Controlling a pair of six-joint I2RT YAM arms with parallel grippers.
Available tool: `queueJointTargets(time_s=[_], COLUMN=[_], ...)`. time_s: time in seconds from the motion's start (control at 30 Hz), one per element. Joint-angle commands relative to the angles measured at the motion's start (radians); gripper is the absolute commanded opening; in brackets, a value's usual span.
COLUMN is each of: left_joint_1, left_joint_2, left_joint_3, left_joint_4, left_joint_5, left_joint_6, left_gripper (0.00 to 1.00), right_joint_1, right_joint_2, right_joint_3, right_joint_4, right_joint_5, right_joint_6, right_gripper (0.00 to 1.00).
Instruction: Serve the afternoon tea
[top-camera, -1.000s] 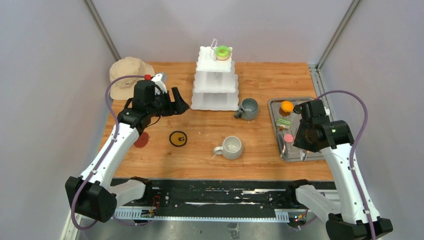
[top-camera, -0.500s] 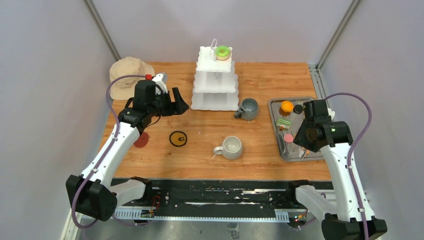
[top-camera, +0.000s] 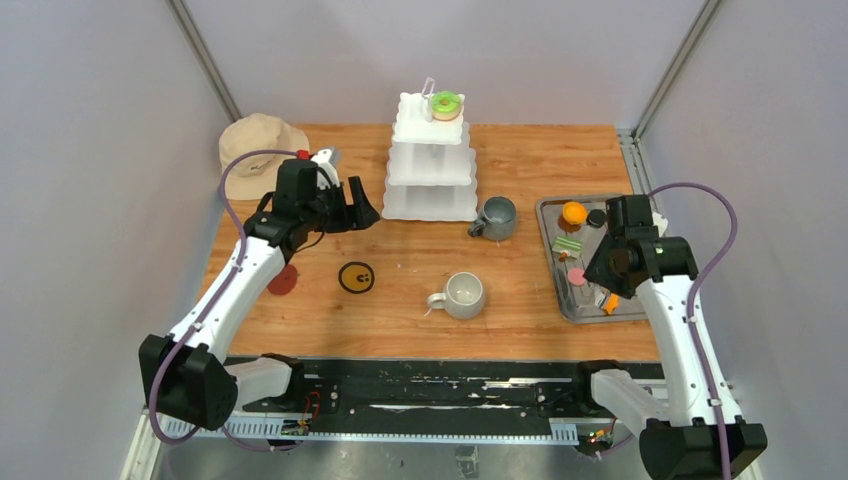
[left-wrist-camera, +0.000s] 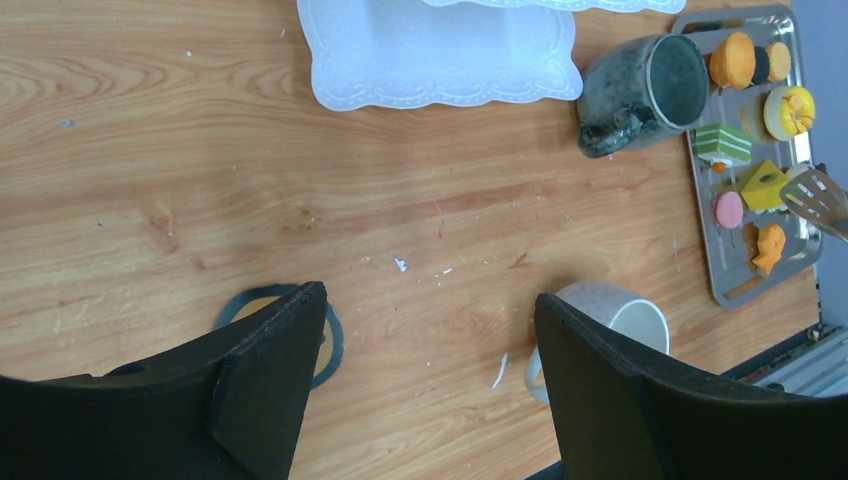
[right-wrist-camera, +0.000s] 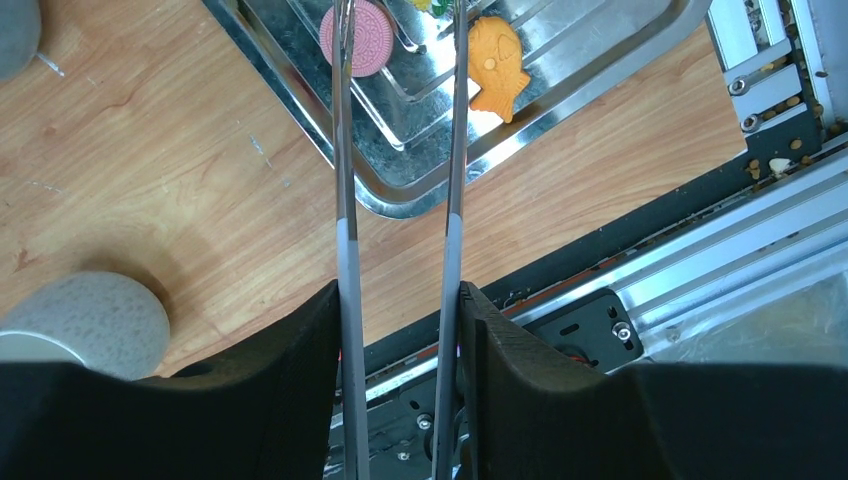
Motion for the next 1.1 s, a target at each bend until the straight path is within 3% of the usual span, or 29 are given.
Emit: queueJointTargets(time_s=[0.0,0.5,0.83,1.07], left_joint_1=[-0.009,-0.008,-0.008,-0.009], left_joint_2=[0.008,0.012,0.012,0.000], left_joint_3=[0.036,0.030,0.033,0.027], left_joint_4=[0.017,0.014,0.018,0.012], left_joint_5=[0.000,0.006,0.016,0.007], left_joint_6=[0.021,0.032,0.030,0.030], left_gripper=[0.81,0.81,0.81,0.81], right_joint_1=[-0.036,-0.074,-0.079,-0.079], right_joint_2=[-0.001,0.037,-0.010,-0.016], right_joint_3=[-0.025,-0.081,-0.053,0.027], right_joint_4=[0.043,0.130,0.095,0.052], right_joint_5=[-0.008,-0.006,-0.004,-0.013], right_joint_6=[0.012,-0.005,-0.026,-0.065], right_gripper=[0.44,0.43,0.01,0.01])
